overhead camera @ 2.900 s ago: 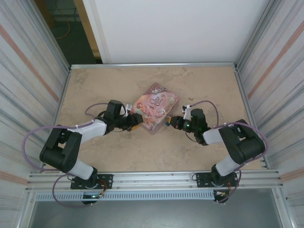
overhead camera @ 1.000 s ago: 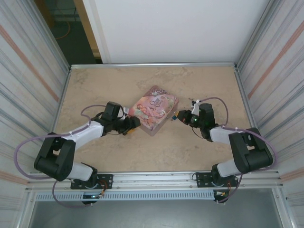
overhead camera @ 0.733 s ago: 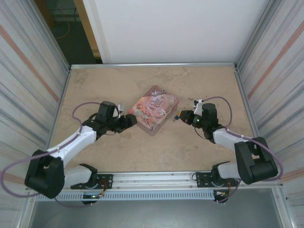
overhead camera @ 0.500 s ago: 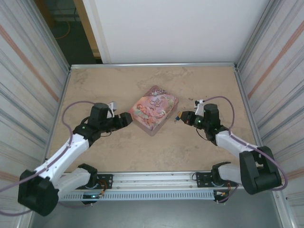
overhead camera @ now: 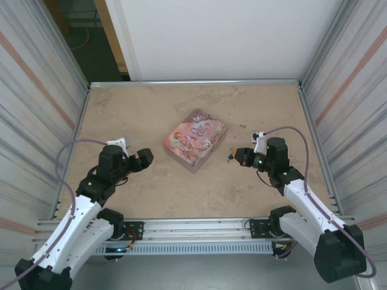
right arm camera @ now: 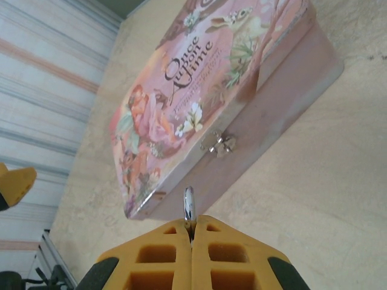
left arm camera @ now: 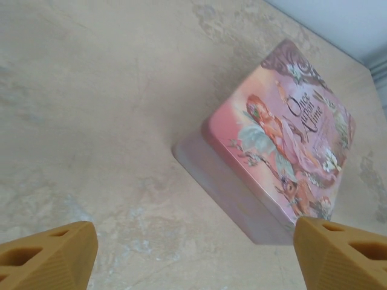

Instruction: Unlock the padlock with the key

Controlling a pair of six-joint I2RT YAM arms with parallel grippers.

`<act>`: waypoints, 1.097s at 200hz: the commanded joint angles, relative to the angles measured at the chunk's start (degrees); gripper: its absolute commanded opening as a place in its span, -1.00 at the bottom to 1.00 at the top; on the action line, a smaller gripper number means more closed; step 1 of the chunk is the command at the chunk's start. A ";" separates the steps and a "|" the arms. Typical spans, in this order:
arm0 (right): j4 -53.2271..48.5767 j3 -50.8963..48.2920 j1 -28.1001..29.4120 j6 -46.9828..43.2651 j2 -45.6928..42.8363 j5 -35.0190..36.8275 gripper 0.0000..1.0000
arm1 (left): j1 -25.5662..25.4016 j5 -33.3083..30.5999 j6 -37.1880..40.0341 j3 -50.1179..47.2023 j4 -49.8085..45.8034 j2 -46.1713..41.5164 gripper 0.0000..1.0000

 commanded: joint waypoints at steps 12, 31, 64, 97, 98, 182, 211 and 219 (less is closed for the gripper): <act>-12.69 4.03 0.67 -5.06 -4.21 -0.83 -1.00 | 2.19 -3.62 4.60 -0.72 -1.48 -3.18 0.75; -19.61 6.84 0.81 -6.34 -4.82 -1.19 -1.00 | 3.29 -3.88 5.88 -1.02 -1.20 -4.83 0.78; -28.19 10.46 1.36 -6.88 -3.88 -2.12 -1.00 | 4.18 -4.80 7.52 -2.27 -0.70 -7.73 0.86; -34.09 12.33 2.08 -6.68 -2.21 -2.23 -1.00 | 4.62 -6.04 8.41 -2.83 -1.59 -9.60 0.92; -34.23 12.32 2.13 -6.71 -2.11 -2.29 -1.00 | 4.62 -6.07 8.43 -2.83 -1.60 -9.65 0.92; -36.60 8.26 4.38 -4.33 0.77 -1.09 -1.00 | 4.71 -7.05 9.35 -3.51 -2.72 -12.43 0.97; -35.73 7.02 6.07 -3.83 2.06 -0.04 -1.00 | 4.76 -6.88 8.65 -3.88 -2.42 -12.43 0.98; -35.48 6.76 6.68 -3.63 2.59 0.42 -1.00 | 4.80 -6.88 8.58 -3.97 -2.41 -12.47 0.97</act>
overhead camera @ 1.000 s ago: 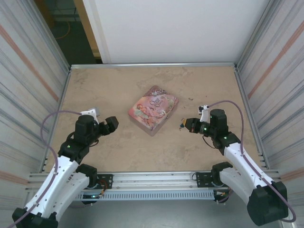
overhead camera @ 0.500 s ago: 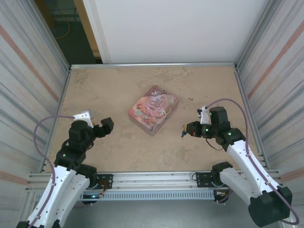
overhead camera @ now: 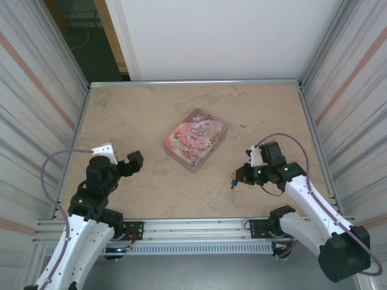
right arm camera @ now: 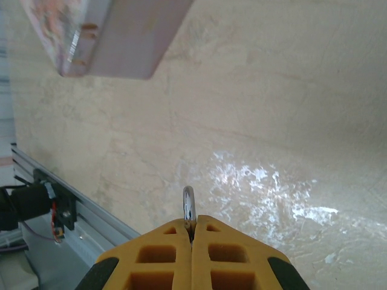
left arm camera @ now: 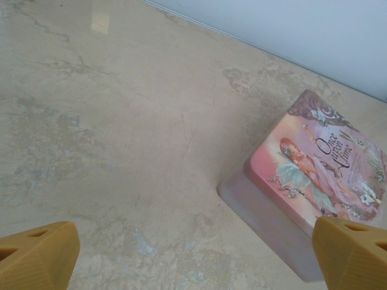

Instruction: Unlock the padlock with the key

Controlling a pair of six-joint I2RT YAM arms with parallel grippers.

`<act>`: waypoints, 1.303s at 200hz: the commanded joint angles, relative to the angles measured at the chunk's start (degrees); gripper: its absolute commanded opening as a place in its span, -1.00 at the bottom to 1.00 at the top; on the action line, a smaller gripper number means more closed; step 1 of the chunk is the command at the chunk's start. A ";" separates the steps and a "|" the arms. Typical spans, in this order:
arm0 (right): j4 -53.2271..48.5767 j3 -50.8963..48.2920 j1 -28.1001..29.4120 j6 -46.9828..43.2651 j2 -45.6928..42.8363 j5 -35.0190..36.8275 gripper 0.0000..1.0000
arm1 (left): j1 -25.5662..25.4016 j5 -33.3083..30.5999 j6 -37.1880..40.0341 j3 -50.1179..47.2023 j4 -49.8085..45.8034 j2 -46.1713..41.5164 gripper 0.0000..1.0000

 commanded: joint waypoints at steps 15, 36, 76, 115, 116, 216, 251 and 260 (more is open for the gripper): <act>0.26 -1.08 2.59 1.95 1.94 1.69 -1.00 | 0.34 -0.99 0.39 -0.72 -0.04 -0.50 0.98; 1.52 -1.52 4.23 2.40 3.46 2.25 -1.00 | 0.34 -1.07 0.38 -0.73 -0.26 -0.56 0.97; 3.81 -1.83 7.01 3.11 7.47 3.13 -1.00 | 0.34 -1.31 0.33 -0.65 -0.65 -0.56 0.97; 6.49 -1.98 9.16 3.80 10.94 3.50 -1.00 | 0.51 -1.53 0.31 -0.55 -1.05 -0.58 0.97; 6.57 -2.00 9.20 3.81 11.02 3.50 -1.00 | 0.51 -1.53 0.33 -0.56 -1.04 -0.54 0.97; 12.14 -1.51 12.75 4.61 20.33 3.48 -1.00 | 0.70 -1.53 0.00 -0.82 -1.83 -0.96 0.97; 13.79 -1.38 13.16 4.61 22.87 3.19 -1.00 | 0.78 -1.51 0.00 -0.82 -1.94 -1.00 0.97; 14.18 -1.40 13.26 4.61 23.44 3.04 -1.00 | 0.78 -1.53 -0.12 -0.82 -1.94 -0.94 0.97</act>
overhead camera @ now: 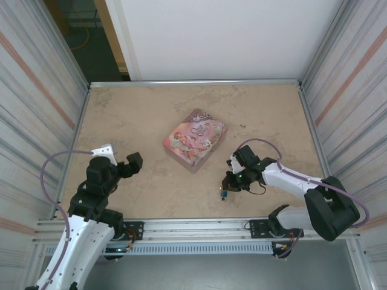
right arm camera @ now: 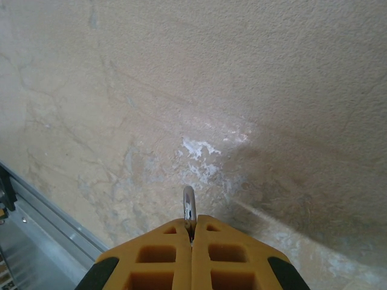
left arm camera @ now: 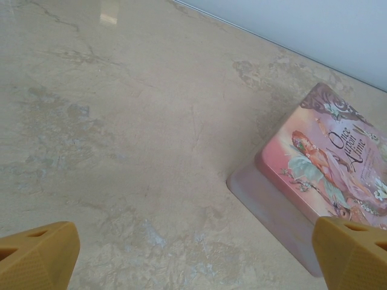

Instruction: Unlock the padlock with the key

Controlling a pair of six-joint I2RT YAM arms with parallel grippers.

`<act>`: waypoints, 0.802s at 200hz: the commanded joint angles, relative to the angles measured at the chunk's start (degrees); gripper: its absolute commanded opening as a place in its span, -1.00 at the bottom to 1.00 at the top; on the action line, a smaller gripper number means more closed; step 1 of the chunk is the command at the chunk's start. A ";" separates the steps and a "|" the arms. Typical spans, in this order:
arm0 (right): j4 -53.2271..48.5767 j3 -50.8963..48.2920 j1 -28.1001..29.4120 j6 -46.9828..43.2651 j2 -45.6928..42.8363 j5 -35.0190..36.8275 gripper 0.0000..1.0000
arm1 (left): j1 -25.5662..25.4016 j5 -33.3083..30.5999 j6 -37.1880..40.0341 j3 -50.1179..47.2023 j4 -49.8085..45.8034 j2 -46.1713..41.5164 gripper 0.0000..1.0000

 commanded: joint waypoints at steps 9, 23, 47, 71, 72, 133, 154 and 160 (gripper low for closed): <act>1.95 0.05 0.71 1.22 2.04 0.07 -1.00 | 0.41 -1.00 -0.14 -0.74 -0.08 -0.58 0.97; 2.30 0.16 0.78 1.13 2.92 0.05 -1.00 | 0.41 -1.03 -0.12 -0.74 -0.18 -0.62 0.97; 2.39 0.41 0.96 0.95 4.30 0.00 -1.00 | 0.47 -1.10 -0.20 -0.72 -0.24 -0.61 0.97; 2.70 0.61 1.06 0.91 5.24 -0.02 -1.00 | 0.50 -1.02 -0.16 -0.74 -0.29 -0.61 0.97; 2.70 0.64 1.06 0.93 5.26 -0.01 -1.00 | 0.50 -1.02 -0.20 -0.74 -0.30 -0.59 0.97; 1.93 1.40 1.13 0.53 5.90 0.83 -0.96 | 0.53 -1.11 -0.27 -0.62 -0.16 -0.57 0.97; 1.17 1.82 1.11 0.17 5.51 1.26 -0.87 | 0.58 -1.09 -0.28 -0.52 -0.17 -0.57 0.97; 0.87 1.99 1.11 0.08 5.36 1.48 -0.85 | 0.59 -1.10 -0.25 -0.56 -0.22 -0.63 0.97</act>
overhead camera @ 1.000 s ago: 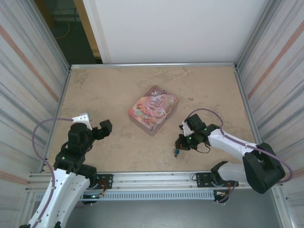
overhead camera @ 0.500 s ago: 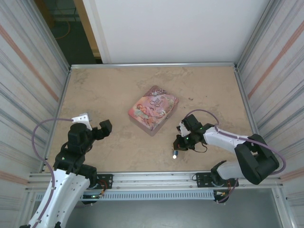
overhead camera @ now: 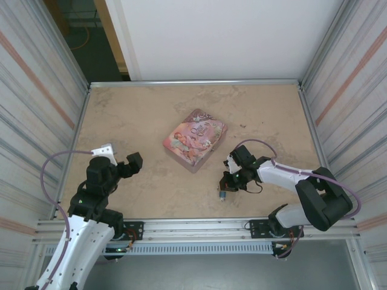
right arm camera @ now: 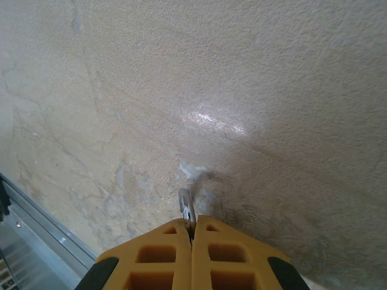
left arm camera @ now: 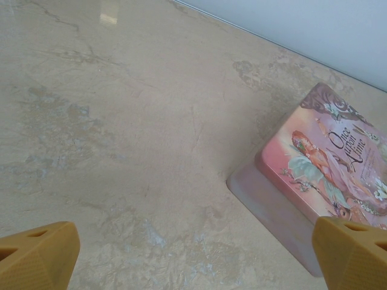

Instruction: Unlock the padlock with the key

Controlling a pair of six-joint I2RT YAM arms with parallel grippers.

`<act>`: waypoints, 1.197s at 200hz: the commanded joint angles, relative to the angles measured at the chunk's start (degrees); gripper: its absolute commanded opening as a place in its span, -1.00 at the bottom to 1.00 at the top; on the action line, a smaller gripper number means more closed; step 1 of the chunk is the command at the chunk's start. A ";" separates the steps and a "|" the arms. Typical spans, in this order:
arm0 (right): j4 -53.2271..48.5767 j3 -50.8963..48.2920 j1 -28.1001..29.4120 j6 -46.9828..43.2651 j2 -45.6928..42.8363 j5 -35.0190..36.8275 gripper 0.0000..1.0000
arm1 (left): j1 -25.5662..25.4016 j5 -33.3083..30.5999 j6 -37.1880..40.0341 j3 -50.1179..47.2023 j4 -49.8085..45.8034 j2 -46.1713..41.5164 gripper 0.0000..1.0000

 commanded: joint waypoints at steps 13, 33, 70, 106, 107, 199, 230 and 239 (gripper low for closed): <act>-2.73 1.54 0.36 0.01 -0.28 2.32 -0.79 | 0.57 -1.10 -0.31 -0.56 -0.16 -0.59 0.97; -2.90 1.71 0.33 0.01 -1.13 2.67 -0.68 | 0.57 -1.07 -0.31 -0.56 -0.06 -0.57 0.97; -3.74 1.98 -0.10 -0.42 -3.09 3.53 -0.48 | 0.57 -1.07 -0.31 -0.30 -0.14 -0.43 0.97; -5.78 3.14 -1.16 -1.02 -5.94 4.82 -0.37 | 0.65 -1.37 -0.33 0.01 -0.30 -0.40 0.97; -5.84 3.22 -1.17 -1.03 -6.00 4.89 -0.37 | 0.65 -1.42 -0.32 0.03 -0.31 -0.39 0.97; -9.00 5.21 -8.81 -4.93 -18.32 11.57 -0.27 | 1.70 -4.52 1.02 3.23 -0.29 1.20 0.97; -9.68 5.92 -11.92 -6.55 -23.13 16.36 -0.08 | 2.23 -4.98 1.78 5.29 0.01 2.57 0.97; -9.59 6.10 -12.72 -7.15 -24.38 17.67 0.00 | 2.28 -5.11 2.02 5.80 -0.01 2.86 0.97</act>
